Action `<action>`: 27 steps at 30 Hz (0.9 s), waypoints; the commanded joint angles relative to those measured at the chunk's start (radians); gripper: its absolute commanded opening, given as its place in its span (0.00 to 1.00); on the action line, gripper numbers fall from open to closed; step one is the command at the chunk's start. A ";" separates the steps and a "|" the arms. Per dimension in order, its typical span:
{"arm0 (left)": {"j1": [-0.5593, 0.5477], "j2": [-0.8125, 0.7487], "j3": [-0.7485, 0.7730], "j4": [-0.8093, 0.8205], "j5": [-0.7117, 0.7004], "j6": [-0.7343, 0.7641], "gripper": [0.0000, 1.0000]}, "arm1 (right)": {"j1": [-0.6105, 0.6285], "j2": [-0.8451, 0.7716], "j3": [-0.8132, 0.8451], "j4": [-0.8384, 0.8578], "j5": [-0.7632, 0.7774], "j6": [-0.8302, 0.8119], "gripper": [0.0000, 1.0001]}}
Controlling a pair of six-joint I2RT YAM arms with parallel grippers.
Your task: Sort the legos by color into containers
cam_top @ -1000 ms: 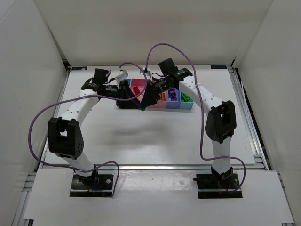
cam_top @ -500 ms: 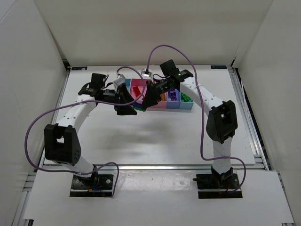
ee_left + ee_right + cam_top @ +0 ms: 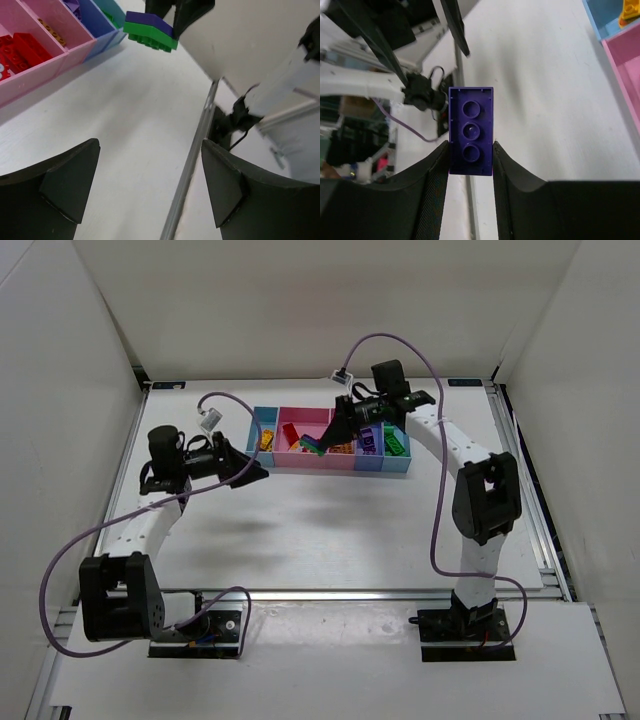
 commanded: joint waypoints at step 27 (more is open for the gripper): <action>-0.026 0.149 0.081 0.718 -0.286 -0.775 0.76 | 0.105 0.032 0.132 0.512 0.215 0.862 0.00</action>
